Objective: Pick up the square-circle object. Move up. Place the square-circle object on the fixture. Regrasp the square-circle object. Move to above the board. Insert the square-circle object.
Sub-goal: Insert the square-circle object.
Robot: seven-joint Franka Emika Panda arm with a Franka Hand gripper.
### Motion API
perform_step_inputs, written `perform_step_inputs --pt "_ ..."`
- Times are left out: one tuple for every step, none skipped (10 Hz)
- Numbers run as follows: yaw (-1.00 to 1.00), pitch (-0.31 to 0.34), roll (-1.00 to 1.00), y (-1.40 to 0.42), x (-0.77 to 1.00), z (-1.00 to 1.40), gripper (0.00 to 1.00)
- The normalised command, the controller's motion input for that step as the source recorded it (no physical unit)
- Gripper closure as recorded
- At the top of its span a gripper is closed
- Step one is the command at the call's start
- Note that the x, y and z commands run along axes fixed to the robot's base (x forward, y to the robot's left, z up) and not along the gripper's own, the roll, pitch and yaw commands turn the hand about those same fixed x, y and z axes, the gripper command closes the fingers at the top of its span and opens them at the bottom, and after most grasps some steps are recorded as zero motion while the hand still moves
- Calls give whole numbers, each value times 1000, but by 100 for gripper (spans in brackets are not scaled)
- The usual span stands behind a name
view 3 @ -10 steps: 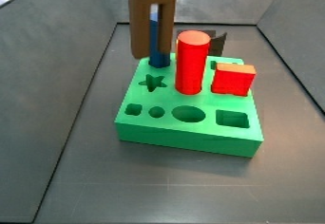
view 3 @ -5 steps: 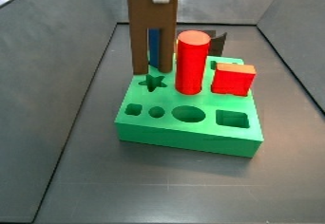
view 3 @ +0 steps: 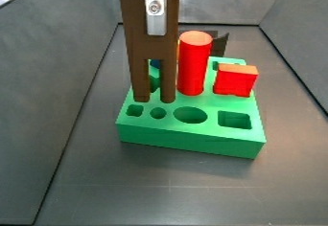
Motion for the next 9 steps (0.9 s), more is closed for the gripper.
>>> perform_step_inputs --pt "0 -6 0 0 0 0 100" --pt "0 0 10 0 0 0 100" --pt "-63 11 109 0 0 -140 100" --pt "-149 0 113 0 -37 -183 100" --pt "-123 0 147 0 -231 -289 100" --pt "-54 -47 179 -20 -300 -354 100" --pt "0 -114 174 -89 -214 -366 100" --pt "0 -143 121 -89 -26 -326 100" --pt "14 -154 61 -11 0 -240 100"
